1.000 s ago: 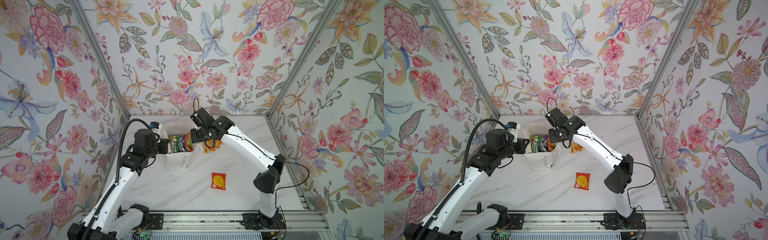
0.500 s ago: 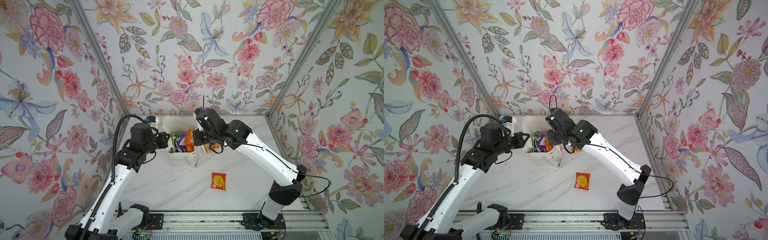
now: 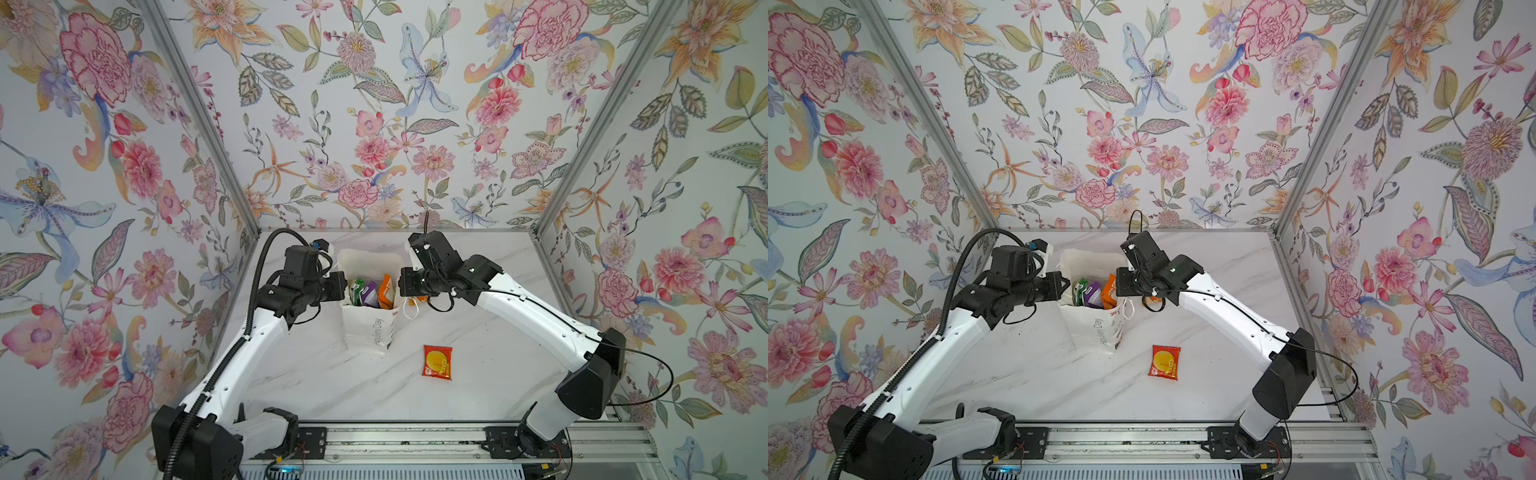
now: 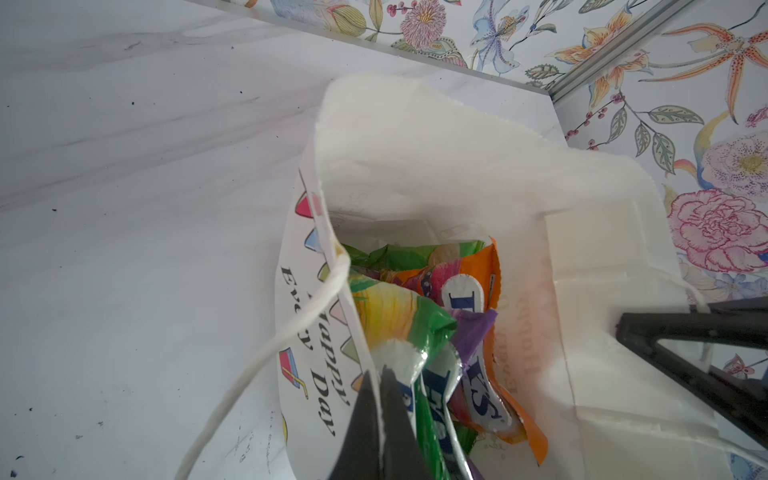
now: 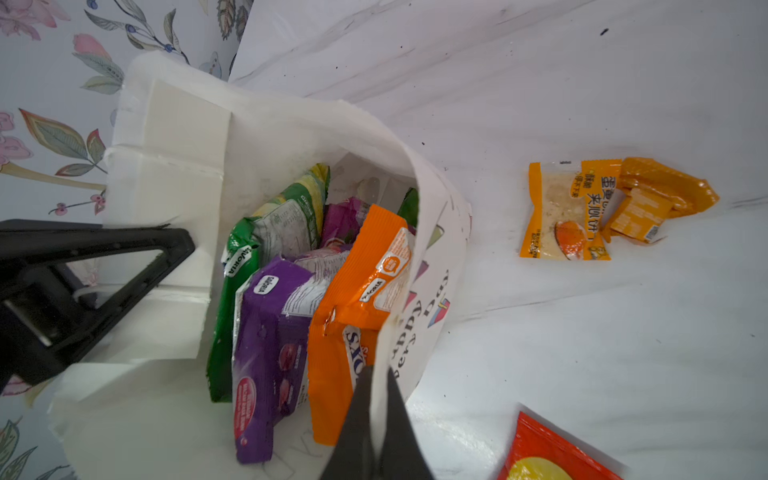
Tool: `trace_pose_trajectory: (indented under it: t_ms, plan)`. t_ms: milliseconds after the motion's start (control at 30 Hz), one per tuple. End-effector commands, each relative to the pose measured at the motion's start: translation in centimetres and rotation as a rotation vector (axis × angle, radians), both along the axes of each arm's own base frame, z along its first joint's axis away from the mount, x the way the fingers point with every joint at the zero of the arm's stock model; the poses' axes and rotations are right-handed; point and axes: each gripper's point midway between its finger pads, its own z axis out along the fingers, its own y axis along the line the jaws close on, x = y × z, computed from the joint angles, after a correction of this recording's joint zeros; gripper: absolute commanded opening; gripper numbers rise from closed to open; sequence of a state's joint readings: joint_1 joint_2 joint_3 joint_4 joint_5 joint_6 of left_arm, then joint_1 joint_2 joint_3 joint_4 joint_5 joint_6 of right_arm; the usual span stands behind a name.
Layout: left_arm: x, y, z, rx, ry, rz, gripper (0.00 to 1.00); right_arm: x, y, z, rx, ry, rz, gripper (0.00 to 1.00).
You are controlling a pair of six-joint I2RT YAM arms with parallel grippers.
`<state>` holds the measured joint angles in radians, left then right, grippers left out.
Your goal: Place the snacks into the paper bag
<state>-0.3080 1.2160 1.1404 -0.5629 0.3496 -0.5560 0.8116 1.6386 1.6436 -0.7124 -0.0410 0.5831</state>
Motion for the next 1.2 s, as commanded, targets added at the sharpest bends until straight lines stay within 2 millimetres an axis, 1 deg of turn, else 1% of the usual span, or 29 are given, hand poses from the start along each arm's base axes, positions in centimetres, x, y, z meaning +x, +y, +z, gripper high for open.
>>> trace_pose_trajectory:
  t_ms: [0, 33, 133, 167, 233, 267, 333, 400, 500, 567, 633, 700, 767, 833, 867, 967, 1167]
  plan:
    - [1.1, 0.3, 3.0, 0.019, -0.117, 0.007, 0.00, 0.8, 1.4, 3.1, 0.083, -0.065, 0.026, 0.27]
    - [1.1, 0.3, 3.0, 0.016, -0.121, 0.010, 0.00, 0.7, 1.3, 3.6, 0.087, -0.077, 0.029, 0.35]
    - [1.2, 0.2, 3.0, 0.006, -0.139, 0.007, 0.00, 0.5, 0.4, 5.3, 0.099, -0.119, 0.028, 0.53]
    - [1.2, 0.3, 3.1, 0.004, -0.149, 0.009, 0.00, 0.3, -0.1, 6.1, 0.104, -0.142, 0.029, 0.59]
    - [1.4, 0.5, 3.4, 0.005, -0.170, 0.014, 0.00, 0.0, -1.2, 7.7, 0.106, -0.191, 0.023, 0.66]
    - [1.5, 0.6, 3.6, 0.007, -0.183, 0.013, 0.00, -0.2, -1.9, 8.6, 0.107, -0.225, 0.020, 0.69]
    - [1.5, 1.1, 3.9, 0.017, -0.204, 0.020, 0.00, -0.4, -3.5, 10.0, 0.098, -0.279, -0.005, 0.73]
    - [1.7, 1.4, 4.0, 0.025, -0.218, 0.023, 0.00, -0.3, -5.5, 10.6, 0.084, -0.316, -0.042, 0.74]
    - [1.5, 1.4, 3.8, 0.020, -0.235, 0.009, 0.00, -0.4, -9.0, 10.7, 0.067, -0.352, -0.122, 0.75]
    - [1.4, 1.5, 3.7, 0.017, -0.247, 0.004, 0.00, -0.7, -11.4, 9.9, 0.057, -0.353, -0.186, 0.76]
    - [1.3, 1.7, 3.5, 0.022, -0.258, 0.005, 0.00, -1.0, -13.8, 8.1, 0.048, -0.323, -0.260, 0.76]
    - [1.3, 1.9, 3.4, 0.024, -0.268, 0.005, 0.00, -1.2, -16.1, 5.6, 0.047, -0.264, -0.339, 0.76]
    - [1.2, 1.9, 3.6, 0.024, -0.282, 0.001, 0.00, -1.7, -17.7, 2.0, 0.048, -0.174, -0.394, 0.77]
    - [1.2, 2.1, 3.6, 0.028, -0.293, 0.002, 0.00, -2.5, -18.5, -1.5, 0.056, -0.072, -0.426, 0.77]
    - [1.2, 2.1, 3.6, 0.030, -0.296, 0.001, 0.00, -2.9, -18.8, -3.3, 0.059, -0.018, -0.443, 0.77]
    - [0.9, 2.1, 3.7, 0.025, -0.307, -0.004, 0.00, -4.5, -18.6, -7.1, 0.083, 0.113, -0.451, 0.77]
    - [0.6, 1.8, 3.7, 0.013, -0.318, -0.022, 0.00, -7.2, -17.7, -12.9, 0.111, 0.274, -0.455, 0.77]
